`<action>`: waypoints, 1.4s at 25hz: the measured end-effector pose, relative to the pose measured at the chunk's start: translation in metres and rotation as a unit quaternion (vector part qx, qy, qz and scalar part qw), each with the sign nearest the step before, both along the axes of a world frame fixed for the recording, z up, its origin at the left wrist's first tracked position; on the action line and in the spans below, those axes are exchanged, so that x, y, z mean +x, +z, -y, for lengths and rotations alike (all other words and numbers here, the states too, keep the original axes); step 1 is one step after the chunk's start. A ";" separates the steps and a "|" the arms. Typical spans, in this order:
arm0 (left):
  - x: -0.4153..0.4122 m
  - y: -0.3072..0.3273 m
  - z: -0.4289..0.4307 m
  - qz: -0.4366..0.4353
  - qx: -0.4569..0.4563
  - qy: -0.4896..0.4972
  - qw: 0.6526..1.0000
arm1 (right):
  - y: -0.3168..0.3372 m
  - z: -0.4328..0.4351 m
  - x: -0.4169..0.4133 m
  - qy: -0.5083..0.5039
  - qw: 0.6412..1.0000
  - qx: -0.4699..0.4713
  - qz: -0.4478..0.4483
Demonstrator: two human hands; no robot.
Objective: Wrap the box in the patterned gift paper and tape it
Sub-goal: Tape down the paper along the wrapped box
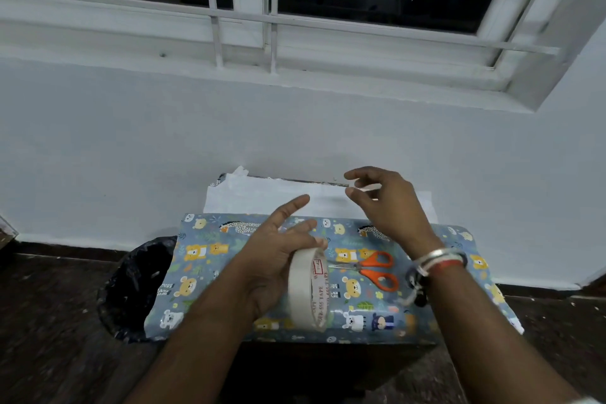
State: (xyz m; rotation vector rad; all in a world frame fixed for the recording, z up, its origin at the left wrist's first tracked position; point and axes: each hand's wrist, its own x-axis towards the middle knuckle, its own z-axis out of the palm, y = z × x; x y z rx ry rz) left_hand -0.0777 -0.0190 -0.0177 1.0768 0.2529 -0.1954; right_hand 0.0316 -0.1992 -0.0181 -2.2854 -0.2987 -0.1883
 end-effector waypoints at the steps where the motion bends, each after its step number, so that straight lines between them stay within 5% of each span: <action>1: 0.002 0.000 0.002 -0.023 -0.016 -0.003 1.000 | -0.010 -0.004 0.026 0.007 0.997 -0.072 0.004; 5: 0.005 -0.006 0.002 -0.057 -0.050 0.007 0.997 | -0.037 -0.028 0.115 0.054 0.937 -0.336 -0.078; 8: 0.007 -0.012 0.003 -0.052 -0.044 0.017 0.998 | -0.042 -0.035 0.144 0.062 0.895 -0.427 -0.115; 13: 0.006 -0.018 0.006 -0.041 -0.033 0.027 0.998 | -0.010 -0.026 0.126 0.116 0.938 -0.326 -0.021; 20: -0.004 -0.015 0.010 -0.035 -0.042 0.044 0.998 | 0.011 0.009 0.021 0.129 0.925 -0.333 0.132; 35: -0.007 -0.014 0.012 -0.026 -0.030 0.039 0.998 | -0.023 0.017 -0.043 0.064 0.963 -0.241 0.104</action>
